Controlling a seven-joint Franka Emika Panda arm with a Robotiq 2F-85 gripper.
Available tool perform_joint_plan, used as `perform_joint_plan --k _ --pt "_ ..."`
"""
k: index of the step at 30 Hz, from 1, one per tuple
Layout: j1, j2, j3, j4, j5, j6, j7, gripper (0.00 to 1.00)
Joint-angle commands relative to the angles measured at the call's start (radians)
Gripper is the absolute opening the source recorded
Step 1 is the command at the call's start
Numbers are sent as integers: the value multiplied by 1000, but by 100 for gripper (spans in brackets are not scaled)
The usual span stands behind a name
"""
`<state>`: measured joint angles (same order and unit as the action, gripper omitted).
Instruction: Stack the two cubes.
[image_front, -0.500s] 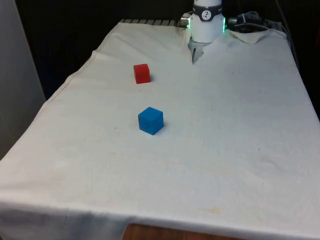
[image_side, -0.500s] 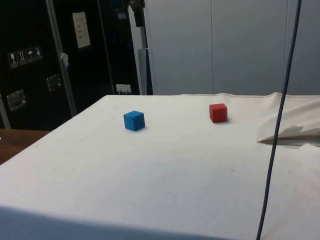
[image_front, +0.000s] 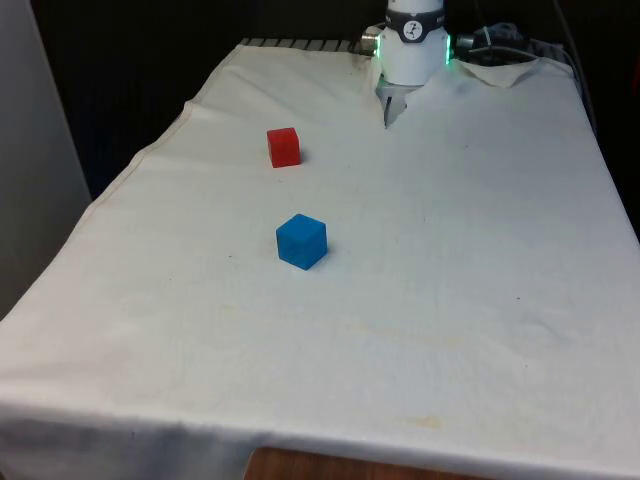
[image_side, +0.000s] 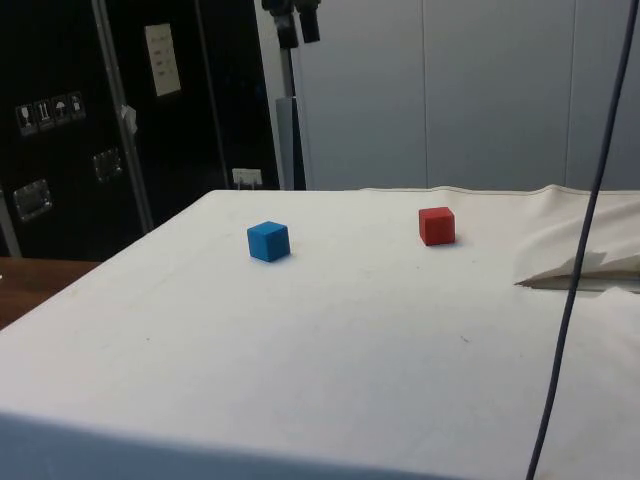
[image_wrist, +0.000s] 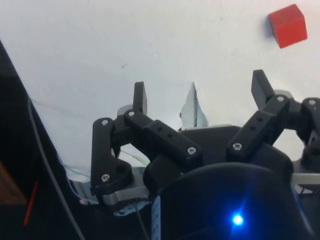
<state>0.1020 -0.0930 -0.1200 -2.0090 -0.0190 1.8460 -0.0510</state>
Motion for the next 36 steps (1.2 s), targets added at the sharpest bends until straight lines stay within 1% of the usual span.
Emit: perform_joint_plan --k 1,3,4,5,9,12,13,14,18,19,20,21,22,24,25,30,31,32,35,36 --pt "-2 -22 -2 -20 -10 10 -7 100" --pt "-2 -37 -4 -35 -14 10 -13 100" --pt "-1 -32 -5 -29 -10 0 -14 100" --pt "-3 -53 -7 -50 -19 11 -20 100" --pt "-7 -83 -13 -80 -28 13 -33 100" --pt "-10 -109 -23 -116 -32 25 -49 100" --pt "-8 -101 -22 -104 -28 7 -45 100" --pt "-10 -114 -25 -125 -33 29 -53 100" --pt "-13 -134 -38 -173 -37 59 -72 100" --pt "-16 -143 -48 -198 -39 77 -84 100" --pt "-16 -146 -52 -209 -41 85 -89 100" --pt "-13 -140 -52 -201 -35 73 -87 100" --pt "-17 -149 -57 -220 -42 93 -95 100" --pt "-17 -155 -66 -240 -44 107 -106 100" --pt "-19 -159 -75 -259 -47 122 -117 100" --pt "-23 -165 -99 -302 -53 153 -149 100" --pt "-19 -158 -95 -286 -46 135 -141 100" --pt "-23 -166 -104 -309 -55 159 -155 100" --pt "-25 -167 -122 -334 -58 179 -177 100" --pt "-26 -167 -133 -349 -60 192 -190 100"
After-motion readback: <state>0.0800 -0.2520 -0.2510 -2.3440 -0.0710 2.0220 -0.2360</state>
